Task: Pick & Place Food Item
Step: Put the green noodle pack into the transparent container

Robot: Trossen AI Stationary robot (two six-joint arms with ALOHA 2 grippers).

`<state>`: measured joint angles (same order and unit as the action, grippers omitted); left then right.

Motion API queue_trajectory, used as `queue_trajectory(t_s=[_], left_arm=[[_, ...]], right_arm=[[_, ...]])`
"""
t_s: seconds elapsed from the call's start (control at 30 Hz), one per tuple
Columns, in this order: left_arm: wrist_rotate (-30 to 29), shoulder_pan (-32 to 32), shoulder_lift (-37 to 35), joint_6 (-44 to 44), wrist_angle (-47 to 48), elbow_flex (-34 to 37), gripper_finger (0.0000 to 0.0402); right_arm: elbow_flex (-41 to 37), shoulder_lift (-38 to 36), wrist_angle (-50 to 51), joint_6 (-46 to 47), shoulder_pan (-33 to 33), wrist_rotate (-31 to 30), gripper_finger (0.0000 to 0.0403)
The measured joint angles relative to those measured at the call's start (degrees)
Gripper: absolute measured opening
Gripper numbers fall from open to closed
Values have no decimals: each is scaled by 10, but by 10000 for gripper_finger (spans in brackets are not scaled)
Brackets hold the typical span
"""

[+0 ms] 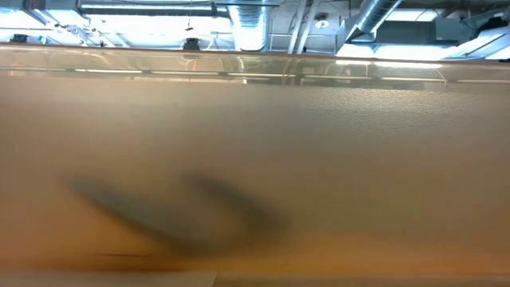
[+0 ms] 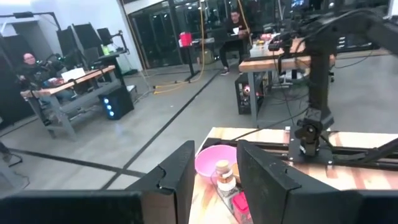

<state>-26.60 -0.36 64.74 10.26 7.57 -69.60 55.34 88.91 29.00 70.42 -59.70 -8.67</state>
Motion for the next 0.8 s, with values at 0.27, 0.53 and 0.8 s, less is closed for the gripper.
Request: queue_trajectory(t_s=[0.27, 0.53, 0.8], left_arm=[[-2, 1, 1, 0, 2, 0, 113], [-2, 1, 1, 0, 4, 0, 113], [-1, 1, 1, 0, 5, 0, 113]], right_arm=[[1, 27, 41, -59, 35, -7, 123], [1, 44, 9, -79, 36, 11, 123], [2, 43, 19, -74, 34, 2, 123]])
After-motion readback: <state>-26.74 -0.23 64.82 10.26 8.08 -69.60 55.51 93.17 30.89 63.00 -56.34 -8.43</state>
